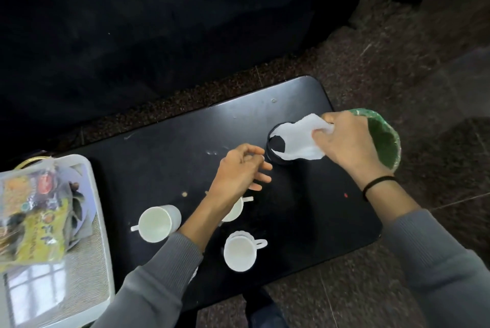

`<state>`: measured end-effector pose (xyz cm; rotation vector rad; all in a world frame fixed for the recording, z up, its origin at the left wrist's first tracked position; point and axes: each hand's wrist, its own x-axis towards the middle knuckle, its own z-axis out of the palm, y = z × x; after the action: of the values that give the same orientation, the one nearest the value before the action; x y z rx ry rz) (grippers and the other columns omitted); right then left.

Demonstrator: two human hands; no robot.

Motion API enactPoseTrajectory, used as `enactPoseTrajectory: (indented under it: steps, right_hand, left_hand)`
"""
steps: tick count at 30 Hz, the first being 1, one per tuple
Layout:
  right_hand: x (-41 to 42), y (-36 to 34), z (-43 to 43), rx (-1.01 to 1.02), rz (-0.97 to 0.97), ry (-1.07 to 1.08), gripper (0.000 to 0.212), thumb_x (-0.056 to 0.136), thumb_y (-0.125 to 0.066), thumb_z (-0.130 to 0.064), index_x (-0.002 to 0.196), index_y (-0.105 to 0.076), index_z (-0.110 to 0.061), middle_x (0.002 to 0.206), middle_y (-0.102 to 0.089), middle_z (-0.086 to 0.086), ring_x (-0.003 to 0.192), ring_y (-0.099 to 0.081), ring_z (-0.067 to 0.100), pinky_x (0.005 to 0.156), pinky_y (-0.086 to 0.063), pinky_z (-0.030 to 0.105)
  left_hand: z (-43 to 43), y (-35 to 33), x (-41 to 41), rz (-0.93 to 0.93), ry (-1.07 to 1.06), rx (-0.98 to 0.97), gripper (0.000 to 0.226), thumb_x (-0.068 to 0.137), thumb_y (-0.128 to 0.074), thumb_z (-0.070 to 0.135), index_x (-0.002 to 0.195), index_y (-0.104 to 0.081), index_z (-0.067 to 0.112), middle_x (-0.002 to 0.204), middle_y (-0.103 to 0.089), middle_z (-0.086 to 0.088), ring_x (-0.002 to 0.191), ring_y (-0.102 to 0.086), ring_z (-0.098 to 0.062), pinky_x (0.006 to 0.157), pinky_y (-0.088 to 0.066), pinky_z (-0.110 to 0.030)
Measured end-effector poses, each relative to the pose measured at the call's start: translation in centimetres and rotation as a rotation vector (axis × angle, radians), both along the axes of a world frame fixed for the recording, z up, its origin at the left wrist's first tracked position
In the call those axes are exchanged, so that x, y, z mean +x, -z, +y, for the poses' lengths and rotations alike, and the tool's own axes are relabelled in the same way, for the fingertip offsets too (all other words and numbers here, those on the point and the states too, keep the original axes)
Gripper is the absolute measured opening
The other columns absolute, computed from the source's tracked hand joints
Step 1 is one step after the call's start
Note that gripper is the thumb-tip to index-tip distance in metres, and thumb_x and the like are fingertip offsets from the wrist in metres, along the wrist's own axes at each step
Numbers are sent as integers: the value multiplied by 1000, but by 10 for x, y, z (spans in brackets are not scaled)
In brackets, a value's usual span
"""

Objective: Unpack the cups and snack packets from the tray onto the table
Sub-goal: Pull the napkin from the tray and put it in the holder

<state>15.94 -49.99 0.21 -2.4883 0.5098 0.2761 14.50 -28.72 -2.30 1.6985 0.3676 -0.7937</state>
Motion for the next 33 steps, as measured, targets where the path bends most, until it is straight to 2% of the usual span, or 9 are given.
enactPoseTrajectory:
  steps: [2, 5, 7, 12, 17, 19, 22, 27, 33]
  right_hand:
    - [6, 4, 5, -19, 33, -42, 19, 86, -61, -7, 69, -57, 0, 70, -60, 19, 84, -60, 40, 67, -45, 36]
    - [10, 9, 10, -57, 70, -104, 14, 89, -63, -11, 78, -63, -2, 81, -65, 20, 86, -64, 41, 77, -57, 46]
    - [11, 10, 11, -85, 74, -114, 9, 90, -65, -12, 86, -69, -5, 90, -66, 21, 91, -64, 42, 81, -58, 49]
    - [17, 13, 12, -129, 29, -145, 3, 87, -71, -16, 88, -73, -14, 89, -70, 16, 88, -67, 40, 74, -58, 43]
    - [11, 25, 21, -185, 78, -156, 12, 85, -75, -33, 93, -72, -24, 98, -70, 4, 95, -67, 33, 68, -44, 34]
    - [6, 28, 20, -166, 18, -117, 18, 86, -74, -40, 92, -69, -24, 97, -66, 1, 91, -65, 29, 66, -43, 35]
    - [0, 29, 14, -90, -93, -58, 14, 89, -73, -38, 88, -69, -25, 91, -69, -2, 86, -67, 26, 70, -55, 40]
    - [3, 33, 8, 128, -123, -21, 11, 88, -78, -31, 89, -76, -20, 86, -73, -2, 79, -67, 21, 78, -57, 47]
    - [-1, 41, 5, 135, -146, 35, 21, 83, -82, -34, 97, -71, -22, 94, -67, -1, 84, -63, 17, 79, -56, 43]
  left_hand:
    - [-3, 2, 2, -7, 2, 7, 18, 102, -51, 15, 112, -65, 19, 92, -80, -3, 76, -78, -21, 59, -60, -28]
    - [-7, 2, 5, -19, 5, 14, 19, 101, -50, 14, 112, -65, 20, 92, -79, -3, 71, -76, -17, 61, -60, -28]
    - [-11, 2, 5, -35, 19, 26, 21, 100, -50, 14, 113, -65, 21, 92, -79, -3, 70, -75, -15, 62, -60, -28]
    - [-17, 4, 4, -50, 38, 30, 25, 99, -50, 14, 114, -66, 24, 91, -79, -2, 67, -74, -14, 64, -60, -29]
    - [-16, 7, 1, -56, 63, 40, 28, 99, -49, 14, 115, -68, 26, 81, -78, -1, 63, -72, -12, 63, -60, -28]
    - [-15, 8, 0, -52, 67, 33, 30, 99, -48, 14, 117, -68, 28, 71, -75, 1, 59, -71, -11, 61, -59, -25]
    - [-15, 9, 0, -47, 72, 23, 34, 99, -49, 14, 121, -68, 31, 65, -72, 3, 57, -69, -11, 57, -58, -21]
    - [-19, 6, 1, -51, 81, 19, 36, 99, -50, 14, 125, -67, 32, 67, -72, 2, 57, -69, -11, 57, -57, -21]
    - [-21, 5, 0, -61, 84, 27, 38, 99, -49, 14, 126, -67, 34, 68, -73, 2, 58, -69, -11, 59, -59, -22]
